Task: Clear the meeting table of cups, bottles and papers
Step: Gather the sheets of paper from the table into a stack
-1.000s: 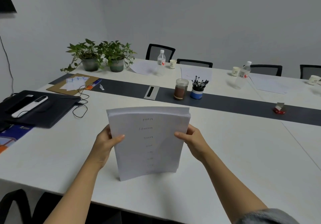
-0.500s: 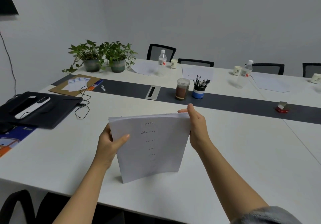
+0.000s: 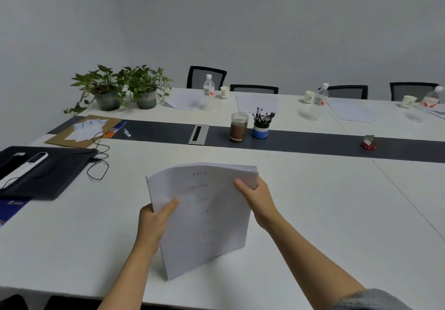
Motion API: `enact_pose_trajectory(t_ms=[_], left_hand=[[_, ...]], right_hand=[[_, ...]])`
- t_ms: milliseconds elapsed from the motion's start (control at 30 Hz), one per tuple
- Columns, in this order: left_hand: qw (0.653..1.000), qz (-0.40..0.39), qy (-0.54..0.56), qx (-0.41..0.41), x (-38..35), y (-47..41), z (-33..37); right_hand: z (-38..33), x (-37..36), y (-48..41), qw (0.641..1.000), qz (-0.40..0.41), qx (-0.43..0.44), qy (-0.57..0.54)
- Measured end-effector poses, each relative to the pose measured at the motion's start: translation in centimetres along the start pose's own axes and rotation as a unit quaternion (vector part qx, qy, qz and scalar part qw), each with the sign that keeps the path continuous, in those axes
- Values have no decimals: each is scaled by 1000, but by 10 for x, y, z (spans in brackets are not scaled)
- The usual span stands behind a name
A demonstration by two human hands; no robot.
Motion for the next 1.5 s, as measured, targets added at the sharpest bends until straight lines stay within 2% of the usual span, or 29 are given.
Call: enact_pose_trajectory(t_ms=[100, 267, 400, 500, 600, 700, 800, 933, 1067, 1100, 1133, 1200, 1267, 1300, 1333, 1400, 1467, 1500], left_hand=[[999, -4, 32, -2, -17, 1, 18], [988, -2, 152, 12, -65, 16, 49], [982, -36, 175, 62, -129, 46, 46], [981, -50, 153, 111, -178, 85, 31], [978, -59, 114, 161, -241, 156, 10], [971, -103, 82, 202, -308, 254, -9], [950, -174, 75, 250, -364, 350, -36], [876, -361, 88, 308, -430, 450, -58], [758, -525, 145, 359, -478, 501, -63], [792, -518, 112, 303, -487, 506, -69], [776, -553, 124, 278, -500, 509, -90], [627, -692, 153, 322, -532, 521, -108], [523, -776, 114, 334, -560, 560, -112], [501, -794, 90, 332, -564, 579, -108], [494, -807, 65, 318, -583, 597, -114], [476, -806, 26, 351, -619, 634, -124], [412, -817, -34, 403, -645, 674, -121], [426, -814, -94, 383, -662, 686, -129]], right_hand=[[-3, 22, 1, 998, -34, -5, 56], [-1, 105, 20, 980, -51, -48, 184], [-13, 206, 50, 991, 45, -78, 102], [-17, 257, 80, 987, 109, -97, -70], [-13, 306, 124, 960, 137, -77, -231], [-13, 373, 181, 946, 224, -68, -224], [-16, 464, 236, 926, 347, -53, -137], [-36, 578, 303, 887, 449, -52, -89], [-62, 670, 369, 864, 491, -37, -107], [-64, 694, 386, 856, 504, -37, -113], [-67, 716, 402, 848, 514, -39, -124], [-68, 752, 426, 834, 531, -51, -144], [-64, 789, 442, 825, 541, -74, -146], [-64, 800, 446, 826, 538, -85, -145], [-63, 819, 449, 825, 539, -93, -142], [-64, 857, 452, 825, 539, -106, -132], [-68, 888, 454, 830, 532, -110, -126], [-70, 906, 456, 829, 534, -116, -117]])
Point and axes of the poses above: each hand's wrist, its own y-axis away from the middle knuckle, its own x-axis out of the back of the hand, z = x × y, the point moved 4 cm from there along -y, towards the middle knuckle, and after that the axes turned 11 degrees about z, right-handed, at the moved point
